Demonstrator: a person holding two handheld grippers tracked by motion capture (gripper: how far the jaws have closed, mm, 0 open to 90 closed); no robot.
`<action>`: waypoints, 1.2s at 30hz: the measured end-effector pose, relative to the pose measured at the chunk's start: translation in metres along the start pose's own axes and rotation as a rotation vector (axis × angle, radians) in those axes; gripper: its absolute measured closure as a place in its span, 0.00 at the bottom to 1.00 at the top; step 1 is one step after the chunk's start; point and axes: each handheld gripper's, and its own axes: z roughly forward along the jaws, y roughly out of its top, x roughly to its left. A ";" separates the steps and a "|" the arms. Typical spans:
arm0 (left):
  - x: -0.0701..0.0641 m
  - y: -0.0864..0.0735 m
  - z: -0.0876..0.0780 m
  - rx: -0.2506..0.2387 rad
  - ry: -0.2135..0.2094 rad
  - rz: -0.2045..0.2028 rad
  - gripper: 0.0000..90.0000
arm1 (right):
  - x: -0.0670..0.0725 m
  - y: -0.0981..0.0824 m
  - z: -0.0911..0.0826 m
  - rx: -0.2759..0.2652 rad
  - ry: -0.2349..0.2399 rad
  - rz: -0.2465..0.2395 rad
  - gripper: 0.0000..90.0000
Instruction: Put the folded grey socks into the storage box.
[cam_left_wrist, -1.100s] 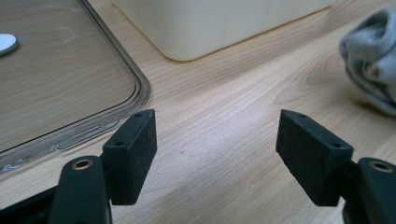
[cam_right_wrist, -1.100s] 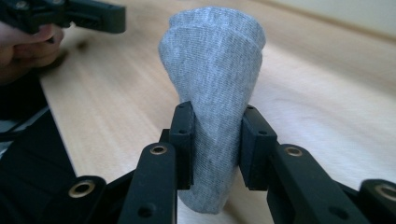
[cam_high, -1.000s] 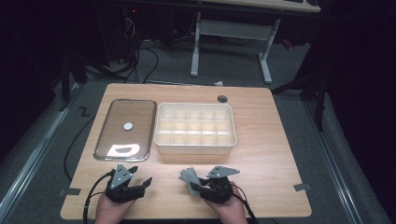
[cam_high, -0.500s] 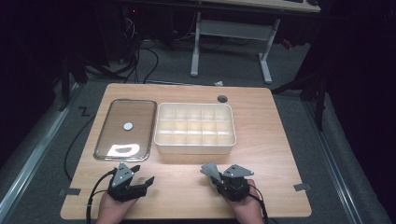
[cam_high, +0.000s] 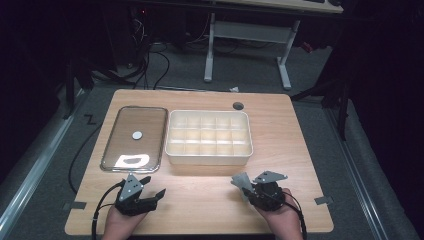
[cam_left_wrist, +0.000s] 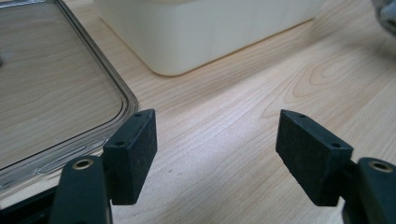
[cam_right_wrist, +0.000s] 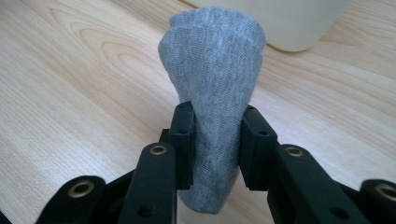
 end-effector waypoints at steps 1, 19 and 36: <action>0.000 -0.001 0.000 0.000 0.000 -0.006 0.33 | -0.002 0.001 0.000 0.004 0.000 -0.003 0.78; -0.001 -0.002 -0.005 0.000 0.004 -0.001 0.33 | -0.022 0.047 -0.023 0.038 0.035 0.018 0.78; 0.004 -0.003 -0.002 0.009 0.000 -0.010 0.34 | -0.043 0.108 -0.008 0.148 0.013 0.017 0.78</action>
